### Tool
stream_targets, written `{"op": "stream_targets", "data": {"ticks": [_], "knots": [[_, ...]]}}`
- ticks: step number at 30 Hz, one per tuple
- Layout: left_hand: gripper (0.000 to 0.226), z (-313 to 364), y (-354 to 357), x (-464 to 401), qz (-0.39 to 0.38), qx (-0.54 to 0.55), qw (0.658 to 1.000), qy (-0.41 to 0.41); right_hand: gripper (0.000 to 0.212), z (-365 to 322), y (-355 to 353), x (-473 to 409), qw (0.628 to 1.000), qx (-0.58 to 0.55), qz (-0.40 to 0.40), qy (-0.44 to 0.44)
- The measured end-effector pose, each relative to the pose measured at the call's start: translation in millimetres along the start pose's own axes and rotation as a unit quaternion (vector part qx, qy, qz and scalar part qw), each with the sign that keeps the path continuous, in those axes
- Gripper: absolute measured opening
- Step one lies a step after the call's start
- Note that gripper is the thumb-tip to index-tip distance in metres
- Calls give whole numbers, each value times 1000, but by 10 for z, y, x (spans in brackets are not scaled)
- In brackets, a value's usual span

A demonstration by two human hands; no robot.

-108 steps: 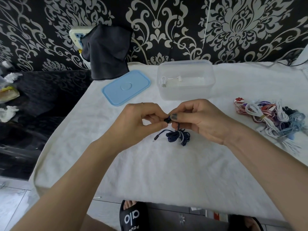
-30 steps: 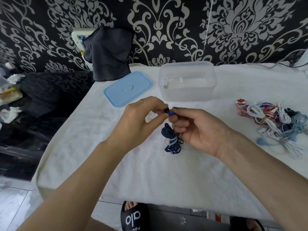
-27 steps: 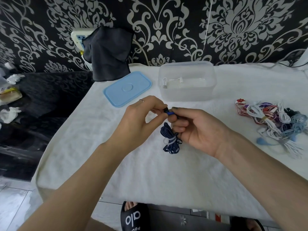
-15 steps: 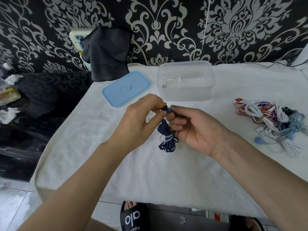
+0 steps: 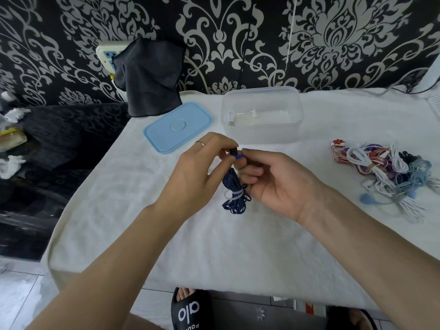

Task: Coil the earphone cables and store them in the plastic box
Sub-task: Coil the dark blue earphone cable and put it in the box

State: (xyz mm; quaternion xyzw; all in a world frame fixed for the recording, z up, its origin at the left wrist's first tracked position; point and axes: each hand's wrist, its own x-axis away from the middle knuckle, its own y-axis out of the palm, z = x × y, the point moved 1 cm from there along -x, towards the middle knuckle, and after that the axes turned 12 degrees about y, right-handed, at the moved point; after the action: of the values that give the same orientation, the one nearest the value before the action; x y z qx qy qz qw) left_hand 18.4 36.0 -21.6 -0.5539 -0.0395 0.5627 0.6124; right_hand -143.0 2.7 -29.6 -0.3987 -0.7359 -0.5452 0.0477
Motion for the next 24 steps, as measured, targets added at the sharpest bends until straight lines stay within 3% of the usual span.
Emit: {"op": "stream_targets", "data": {"ticks": [8,24], "knots": [[12,27,11,-24,10,-15,1000,12,10,-10,18,15,1000,-25,-9,-1],[17,-20,-39,-42,-67,-55,993,85,10,7,10,-1,999,-38,-23,16]]}}
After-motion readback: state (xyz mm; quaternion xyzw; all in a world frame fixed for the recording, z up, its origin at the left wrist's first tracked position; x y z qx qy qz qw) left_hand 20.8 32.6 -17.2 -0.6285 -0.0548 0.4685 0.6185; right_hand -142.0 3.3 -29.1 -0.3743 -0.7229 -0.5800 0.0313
